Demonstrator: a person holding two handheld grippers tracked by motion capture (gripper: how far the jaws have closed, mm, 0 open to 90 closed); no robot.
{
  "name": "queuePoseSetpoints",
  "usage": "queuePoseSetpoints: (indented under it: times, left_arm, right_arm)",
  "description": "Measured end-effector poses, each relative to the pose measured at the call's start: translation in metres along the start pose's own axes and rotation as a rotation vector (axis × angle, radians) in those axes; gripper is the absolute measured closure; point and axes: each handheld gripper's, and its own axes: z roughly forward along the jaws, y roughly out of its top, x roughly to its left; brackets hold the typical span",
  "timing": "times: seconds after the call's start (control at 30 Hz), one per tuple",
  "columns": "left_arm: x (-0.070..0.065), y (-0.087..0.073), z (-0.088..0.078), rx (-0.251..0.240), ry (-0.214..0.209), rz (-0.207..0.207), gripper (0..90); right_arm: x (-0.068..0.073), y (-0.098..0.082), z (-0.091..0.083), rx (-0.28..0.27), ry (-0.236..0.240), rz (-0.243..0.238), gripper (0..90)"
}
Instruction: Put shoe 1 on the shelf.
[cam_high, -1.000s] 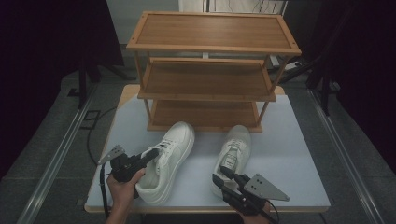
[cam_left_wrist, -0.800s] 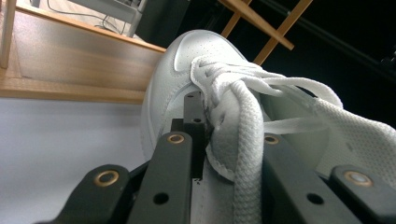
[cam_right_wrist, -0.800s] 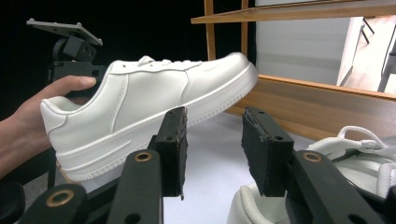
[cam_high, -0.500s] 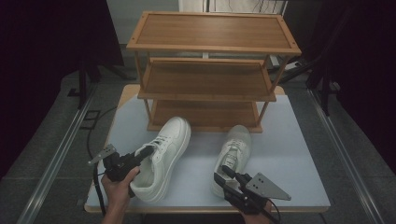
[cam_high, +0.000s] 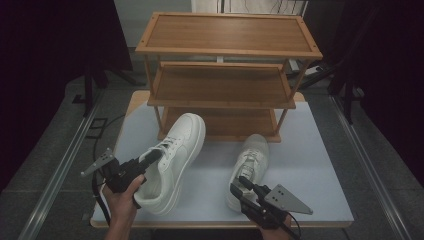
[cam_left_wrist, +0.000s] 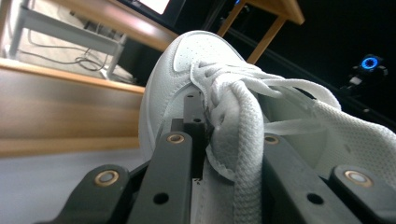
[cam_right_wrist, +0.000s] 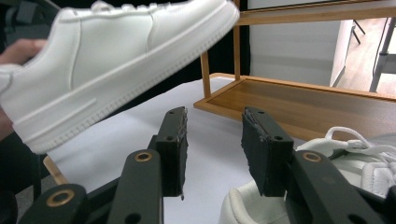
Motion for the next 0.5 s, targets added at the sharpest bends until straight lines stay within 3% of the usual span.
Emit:
queuePoseSetpoints:
  times: [0.37, 0.5]
  left_arm:
    - [-0.007, 0.029, 0.028, -0.044, -0.027, -0.009, 81.9]
    - [-0.011, 0.043, 0.041, -0.051, -0.013, 0.001, 81.9]
  right_arm:
    - [-0.004, -0.001, 0.002, 0.006, 0.0, 0.007, 60.8]
    - [-0.006, -0.001, 0.001, 0.001, -0.001, 0.023, 61.0]
